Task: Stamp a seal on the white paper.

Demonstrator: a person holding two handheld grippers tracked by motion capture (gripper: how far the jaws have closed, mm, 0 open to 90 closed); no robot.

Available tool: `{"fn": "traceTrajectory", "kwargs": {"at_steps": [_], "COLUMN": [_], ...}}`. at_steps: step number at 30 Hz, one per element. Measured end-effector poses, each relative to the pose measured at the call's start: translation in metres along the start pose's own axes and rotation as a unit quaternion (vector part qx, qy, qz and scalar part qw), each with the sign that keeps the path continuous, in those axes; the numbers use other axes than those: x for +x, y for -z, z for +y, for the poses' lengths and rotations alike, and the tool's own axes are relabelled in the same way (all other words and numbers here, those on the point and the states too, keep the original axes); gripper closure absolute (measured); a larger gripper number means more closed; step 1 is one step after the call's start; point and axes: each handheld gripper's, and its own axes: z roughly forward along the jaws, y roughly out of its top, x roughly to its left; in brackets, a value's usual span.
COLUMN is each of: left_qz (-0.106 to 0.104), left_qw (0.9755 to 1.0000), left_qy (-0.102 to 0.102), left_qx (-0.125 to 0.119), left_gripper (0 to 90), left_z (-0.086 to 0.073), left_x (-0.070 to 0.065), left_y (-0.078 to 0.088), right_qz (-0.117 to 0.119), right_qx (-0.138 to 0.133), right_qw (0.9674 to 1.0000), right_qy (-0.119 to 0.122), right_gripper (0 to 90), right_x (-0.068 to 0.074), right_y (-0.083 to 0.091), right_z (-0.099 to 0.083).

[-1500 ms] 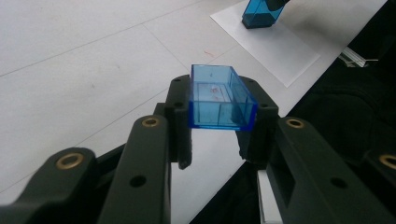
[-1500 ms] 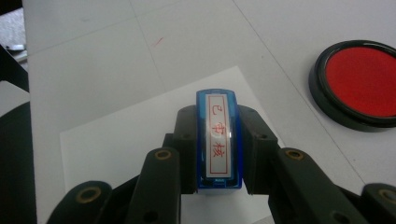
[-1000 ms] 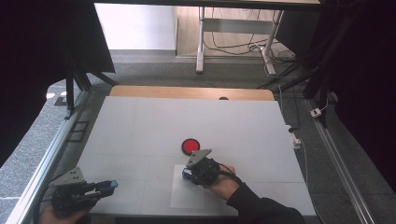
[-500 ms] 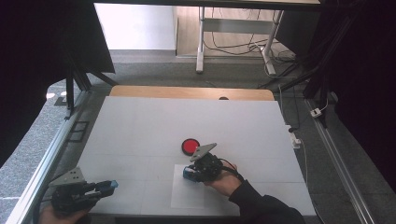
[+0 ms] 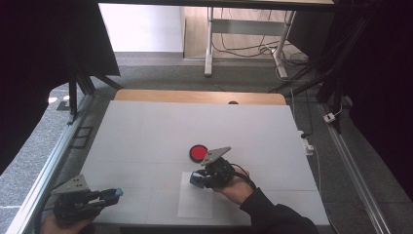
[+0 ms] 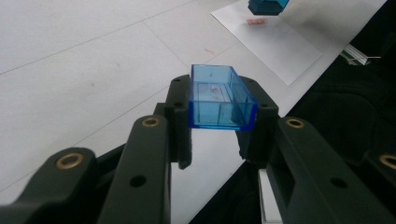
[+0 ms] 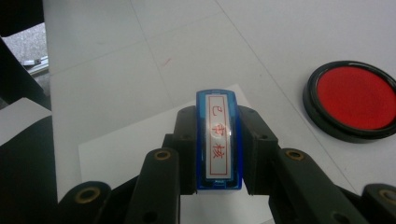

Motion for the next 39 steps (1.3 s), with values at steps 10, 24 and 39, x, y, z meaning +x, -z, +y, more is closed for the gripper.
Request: {"fn": "traceTrajectory", "kwargs": {"at_steps": [10, 24, 39], "left_qz": [0.000, 0.000, 0.001], "left_qw": [1.0000, 1.0000, 1.0000], "left_qy": [-0.001, -0.002, -0.001], "left_qx": [0.000, 0.001, 0.003], "left_gripper": [68.3, 68.3, 68.2], "left_z": [0.000, 0.000, 0.001], "left_x": [0.000, -0.001, -0.001], "left_y": [0.000, 0.000, -0.001], "right_qz": [0.007, 0.014, 0.013], "right_qx": [-0.027, -0.073, -0.113], "right_qw": [0.9996, 0.9972, 0.9934], "right_qy": [0.000, 0.001, 0.009], "right_gripper": [70.9, 71.0, 71.0], "right_x": [0.001, 0.003, 0.006], "right_y": [0.014, 0.037, 0.058], "right_z": [0.007, 0.019, 0.026]}}
